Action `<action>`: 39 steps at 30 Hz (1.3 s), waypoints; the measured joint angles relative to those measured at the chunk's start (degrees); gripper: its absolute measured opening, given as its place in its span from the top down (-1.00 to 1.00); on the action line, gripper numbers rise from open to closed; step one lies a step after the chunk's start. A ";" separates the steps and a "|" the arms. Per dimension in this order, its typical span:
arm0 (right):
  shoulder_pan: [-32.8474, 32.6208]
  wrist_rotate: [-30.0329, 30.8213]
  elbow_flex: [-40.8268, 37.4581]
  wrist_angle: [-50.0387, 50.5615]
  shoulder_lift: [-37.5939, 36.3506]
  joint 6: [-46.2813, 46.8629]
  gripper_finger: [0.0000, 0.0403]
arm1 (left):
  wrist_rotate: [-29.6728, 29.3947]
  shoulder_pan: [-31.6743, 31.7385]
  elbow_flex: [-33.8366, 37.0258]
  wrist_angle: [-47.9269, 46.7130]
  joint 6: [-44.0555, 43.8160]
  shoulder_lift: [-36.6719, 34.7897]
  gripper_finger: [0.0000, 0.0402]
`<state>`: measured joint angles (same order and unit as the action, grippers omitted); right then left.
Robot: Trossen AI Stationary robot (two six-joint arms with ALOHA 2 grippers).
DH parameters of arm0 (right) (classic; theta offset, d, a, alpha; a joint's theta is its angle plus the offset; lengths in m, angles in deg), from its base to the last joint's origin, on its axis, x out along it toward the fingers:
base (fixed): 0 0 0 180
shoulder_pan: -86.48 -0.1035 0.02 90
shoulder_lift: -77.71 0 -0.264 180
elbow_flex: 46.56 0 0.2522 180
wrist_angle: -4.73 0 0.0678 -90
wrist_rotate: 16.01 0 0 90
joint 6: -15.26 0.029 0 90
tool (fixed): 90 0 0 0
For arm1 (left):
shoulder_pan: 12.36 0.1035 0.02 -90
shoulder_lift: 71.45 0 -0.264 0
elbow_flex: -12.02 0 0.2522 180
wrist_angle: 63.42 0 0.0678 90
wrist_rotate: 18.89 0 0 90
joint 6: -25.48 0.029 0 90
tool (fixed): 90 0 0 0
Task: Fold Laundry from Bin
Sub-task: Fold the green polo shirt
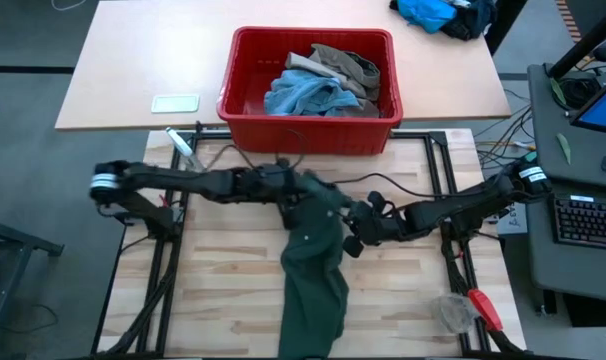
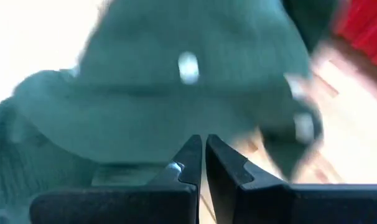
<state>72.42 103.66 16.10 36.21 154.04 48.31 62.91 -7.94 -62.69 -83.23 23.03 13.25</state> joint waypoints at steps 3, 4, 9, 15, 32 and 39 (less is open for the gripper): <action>-0.48 0.36 0.00 -0.03 -0.04 -0.11 0.93 | -1.33 -0.53 0.00 -6.81 -1.01 -4.32 1.00; -0.61 0.37 0.00 -0.01 -0.04 -0.08 0.93 | -1.59 -0.75 0.00 -9.36 -2.09 -5.54 1.00; -0.68 -3.80 0.00 -0.10 -0.04 0.34 0.92 | -1.79 -3.04 0.38 -24.44 -10.42 -8.28 1.00; -0.29 -5.86 0.00 -0.94 0.16 0.74 0.61 | -1.92 -8.70 4.83 -26.66 -17.06 -8.91 1.00; 7.61 -13.58 0.11 -24.59 17.75 0.47 -0.47 | -3.71 -21.52 19.39 -14.52 -26.83 -10.01 1.00; 12.89 -19.45 0.55 -33.40 25.04 0.36 -0.42 | -6.46 -21.63 20.78 -13.44 -27.57 -10.05 1.00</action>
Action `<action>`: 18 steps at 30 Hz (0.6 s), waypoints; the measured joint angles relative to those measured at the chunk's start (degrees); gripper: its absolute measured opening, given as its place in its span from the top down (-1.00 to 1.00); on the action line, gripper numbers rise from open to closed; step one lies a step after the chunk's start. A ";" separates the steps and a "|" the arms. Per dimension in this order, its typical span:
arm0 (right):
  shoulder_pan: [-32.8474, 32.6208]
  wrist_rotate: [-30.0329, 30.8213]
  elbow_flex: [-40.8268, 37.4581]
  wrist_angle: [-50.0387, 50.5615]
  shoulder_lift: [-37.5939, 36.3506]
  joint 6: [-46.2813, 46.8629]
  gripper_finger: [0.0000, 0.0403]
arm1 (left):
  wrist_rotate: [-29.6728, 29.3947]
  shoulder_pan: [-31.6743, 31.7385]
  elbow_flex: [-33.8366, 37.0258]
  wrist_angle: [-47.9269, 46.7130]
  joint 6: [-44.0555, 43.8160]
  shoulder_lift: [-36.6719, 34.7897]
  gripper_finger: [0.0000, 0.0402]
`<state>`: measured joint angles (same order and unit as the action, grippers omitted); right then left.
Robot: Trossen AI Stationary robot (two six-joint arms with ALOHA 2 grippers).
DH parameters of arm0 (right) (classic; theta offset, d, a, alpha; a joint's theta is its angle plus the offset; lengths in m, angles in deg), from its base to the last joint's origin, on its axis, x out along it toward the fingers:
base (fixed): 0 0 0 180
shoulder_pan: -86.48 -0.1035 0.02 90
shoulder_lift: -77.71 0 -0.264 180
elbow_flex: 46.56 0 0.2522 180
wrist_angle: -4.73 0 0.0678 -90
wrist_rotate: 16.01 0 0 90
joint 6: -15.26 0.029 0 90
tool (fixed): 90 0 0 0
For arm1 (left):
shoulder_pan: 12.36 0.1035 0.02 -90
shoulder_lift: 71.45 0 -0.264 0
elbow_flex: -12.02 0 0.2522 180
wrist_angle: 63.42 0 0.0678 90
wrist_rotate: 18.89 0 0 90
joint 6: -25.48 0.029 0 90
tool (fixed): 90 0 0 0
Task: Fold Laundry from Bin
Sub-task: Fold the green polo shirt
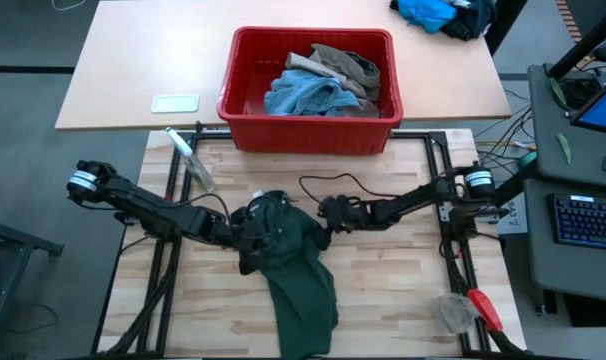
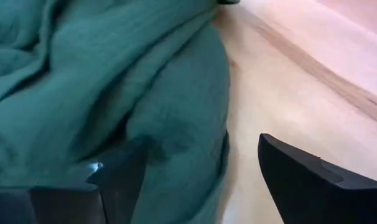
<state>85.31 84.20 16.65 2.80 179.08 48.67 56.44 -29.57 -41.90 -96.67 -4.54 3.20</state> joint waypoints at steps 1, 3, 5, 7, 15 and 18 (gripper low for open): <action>0.50 -1.20 0.04 -0.64 0.66 0.00 -0.39 | -0.85 0.00 0.20 0.04 -0.27 0.02 1.00; 1.14 -3.55 0.04 -2.42 1.81 -0.10 -0.29 | -2.76 0.00 0.35 0.12 -0.83 0.02 1.00; 1.33 -4.66 0.04 -3.26 2.34 -0.95 -0.13 | -5.00 0.00 0.35 0.13 -1.24 0.02 1.00; 1.33 -4.71 0.06 -3.80 2.53 -1.62 0.08 | -8.17 0.00 0.32 0.23 -1.61 0.02 1.00; -1.20 -4.70 0.04 -2.75 -1.31 -7.13 0.92 | -22.99 -0.08 -1.91 -0.05 -2.64 -0.43 1.00; -2.99 -1.97 0.04 2.17 -7.39 -8.97 0.95 | -23.81 -0.98 -5.22 -1.93 -0.34 -1.05 1.00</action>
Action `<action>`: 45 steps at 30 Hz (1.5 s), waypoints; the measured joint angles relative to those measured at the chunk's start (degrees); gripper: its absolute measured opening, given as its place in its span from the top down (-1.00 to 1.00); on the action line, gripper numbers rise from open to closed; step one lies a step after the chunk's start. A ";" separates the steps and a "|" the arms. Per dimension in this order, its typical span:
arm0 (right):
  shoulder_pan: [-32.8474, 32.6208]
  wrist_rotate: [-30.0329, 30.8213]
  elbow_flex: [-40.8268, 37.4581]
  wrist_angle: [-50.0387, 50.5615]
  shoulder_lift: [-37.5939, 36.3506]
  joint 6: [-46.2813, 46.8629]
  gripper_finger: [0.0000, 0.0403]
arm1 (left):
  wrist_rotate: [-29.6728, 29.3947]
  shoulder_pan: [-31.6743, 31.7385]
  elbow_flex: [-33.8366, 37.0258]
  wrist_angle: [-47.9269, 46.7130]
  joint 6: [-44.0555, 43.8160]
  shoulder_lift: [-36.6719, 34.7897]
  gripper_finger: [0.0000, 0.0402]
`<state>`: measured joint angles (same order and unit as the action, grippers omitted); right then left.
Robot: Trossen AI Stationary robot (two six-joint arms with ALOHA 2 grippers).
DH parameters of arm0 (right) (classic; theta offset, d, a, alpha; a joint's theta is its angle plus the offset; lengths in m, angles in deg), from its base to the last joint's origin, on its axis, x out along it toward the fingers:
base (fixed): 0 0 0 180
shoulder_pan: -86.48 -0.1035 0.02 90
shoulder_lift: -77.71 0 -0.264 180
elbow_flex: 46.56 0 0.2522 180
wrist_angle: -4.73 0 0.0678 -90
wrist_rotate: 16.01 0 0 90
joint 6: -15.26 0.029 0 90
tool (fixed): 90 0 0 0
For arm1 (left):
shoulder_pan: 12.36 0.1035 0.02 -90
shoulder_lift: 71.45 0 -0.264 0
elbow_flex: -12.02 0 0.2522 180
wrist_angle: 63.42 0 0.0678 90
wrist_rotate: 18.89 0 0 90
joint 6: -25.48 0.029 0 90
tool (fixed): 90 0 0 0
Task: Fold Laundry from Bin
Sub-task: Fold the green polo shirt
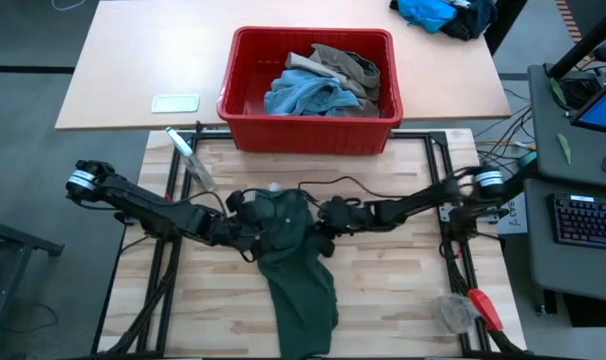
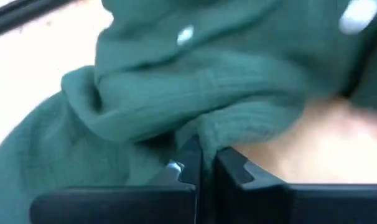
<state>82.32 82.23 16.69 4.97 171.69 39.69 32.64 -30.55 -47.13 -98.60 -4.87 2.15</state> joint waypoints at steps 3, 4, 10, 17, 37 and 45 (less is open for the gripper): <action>-2.72 7.38 0.00 7.76 -7.99 -2.45 0.95 | -0.89 -1.26 -5.51 -5.62 2.43 -0.27 1.00; -3.76 10.05 0.00 10.15 -10.87 -2.93 0.95 | -2.17 -1.87 -7.77 -8.25 2.95 -0.31 1.00; -10.14 20.42 0.00 15.34 -26.23 -7.25 0.95 | -12.93 -5.99 -21.58 -23.00 5.18 0.37 1.00; -14.12 20.45 0.33 14.10 -35.10 -12.96 0.95 | -16.30 -8.90 -33.60 -24.76 13.23 0.50 1.00; -21.33 20.49 32.59 33.24 -27.50 -29.51 0.96 | -15.21 -9.53 -60.87 -23.48 36.37 0.50 1.00; -20.62 36.51 46.35 58.60 -22.21 -19.09 0.96 | -16.43 -6.83 -56.37 -30.11 29.98 0.52 1.00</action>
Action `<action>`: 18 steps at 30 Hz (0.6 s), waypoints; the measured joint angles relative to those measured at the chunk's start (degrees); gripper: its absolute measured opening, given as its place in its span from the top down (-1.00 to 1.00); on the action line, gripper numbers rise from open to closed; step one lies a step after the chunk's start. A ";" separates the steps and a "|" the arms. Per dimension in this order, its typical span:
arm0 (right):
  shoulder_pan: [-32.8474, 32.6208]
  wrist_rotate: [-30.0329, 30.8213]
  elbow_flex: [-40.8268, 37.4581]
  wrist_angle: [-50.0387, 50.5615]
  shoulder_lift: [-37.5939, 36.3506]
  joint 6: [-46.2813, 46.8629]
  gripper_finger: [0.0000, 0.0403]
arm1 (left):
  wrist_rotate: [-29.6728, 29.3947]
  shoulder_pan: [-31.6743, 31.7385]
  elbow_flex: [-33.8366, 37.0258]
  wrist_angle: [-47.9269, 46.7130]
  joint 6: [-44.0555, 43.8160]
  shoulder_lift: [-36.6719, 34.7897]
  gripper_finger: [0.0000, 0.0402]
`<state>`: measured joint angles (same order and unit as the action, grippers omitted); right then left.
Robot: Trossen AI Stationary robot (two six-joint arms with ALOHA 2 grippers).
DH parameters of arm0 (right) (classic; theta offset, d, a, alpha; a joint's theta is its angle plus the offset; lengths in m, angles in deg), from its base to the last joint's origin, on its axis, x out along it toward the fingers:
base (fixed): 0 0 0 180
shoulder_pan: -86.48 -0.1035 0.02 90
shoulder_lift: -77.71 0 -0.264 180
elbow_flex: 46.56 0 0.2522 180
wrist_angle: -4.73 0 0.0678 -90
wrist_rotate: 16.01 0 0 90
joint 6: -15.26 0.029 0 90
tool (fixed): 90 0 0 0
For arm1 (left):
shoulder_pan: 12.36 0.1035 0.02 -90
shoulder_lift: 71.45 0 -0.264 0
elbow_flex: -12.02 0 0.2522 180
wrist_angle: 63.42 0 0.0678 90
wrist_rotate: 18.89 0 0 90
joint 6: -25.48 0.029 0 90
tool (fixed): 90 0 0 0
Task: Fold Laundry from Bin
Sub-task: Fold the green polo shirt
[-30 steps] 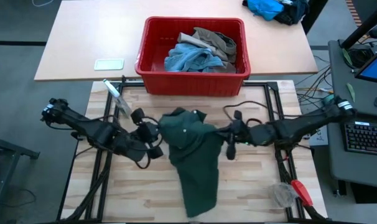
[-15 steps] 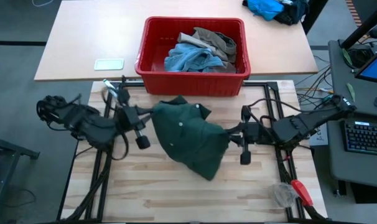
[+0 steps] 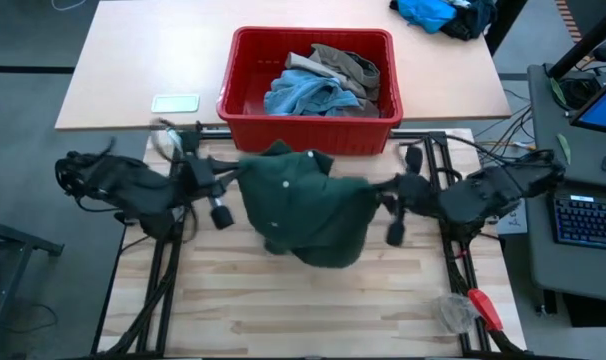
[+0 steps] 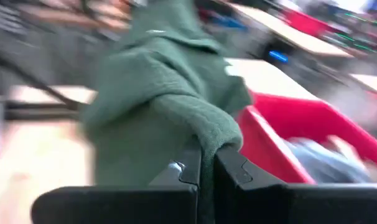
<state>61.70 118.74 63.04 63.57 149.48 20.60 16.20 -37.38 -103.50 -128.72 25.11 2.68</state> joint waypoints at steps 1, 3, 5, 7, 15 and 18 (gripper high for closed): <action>0.68 2.57 0.06 2.78 0.91 1.70 0.96 | -0.08 0.92 1.68 -0.60 -1.42 0.02 1.00; 2.39 5.11 -0.57 7.17 2.75 5.66 0.96 | -0.07 3.45 5.45 -0.50 -3.32 0.02 1.00; 4.62 5.68 -2.16 11.00 4.75 9.60 0.96 | -0.06 6.34 10.11 0.07 -5.04 -0.02 1.00; 6.87 5.82 -4.21 13.85 7.04 13.59 0.96 | 0.14 9.87 15.35 2.01 -6.51 0.17 1.00; 13.22 -9.43 -14.24 23.74 17.49 27.10 0.96 | 25.54 19.16 34.65 7.86 -15.61 0.31 1.00; 13.29 -19.97 -18.50 22.72 20.67 27.90 0.96 | 34.70 19.10 40.15 9.80 -18.37 0.31 1.00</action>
<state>74.99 98.77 44.53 86.29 170.15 48.50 50.90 -18.28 -63.35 -118.92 6.73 2.98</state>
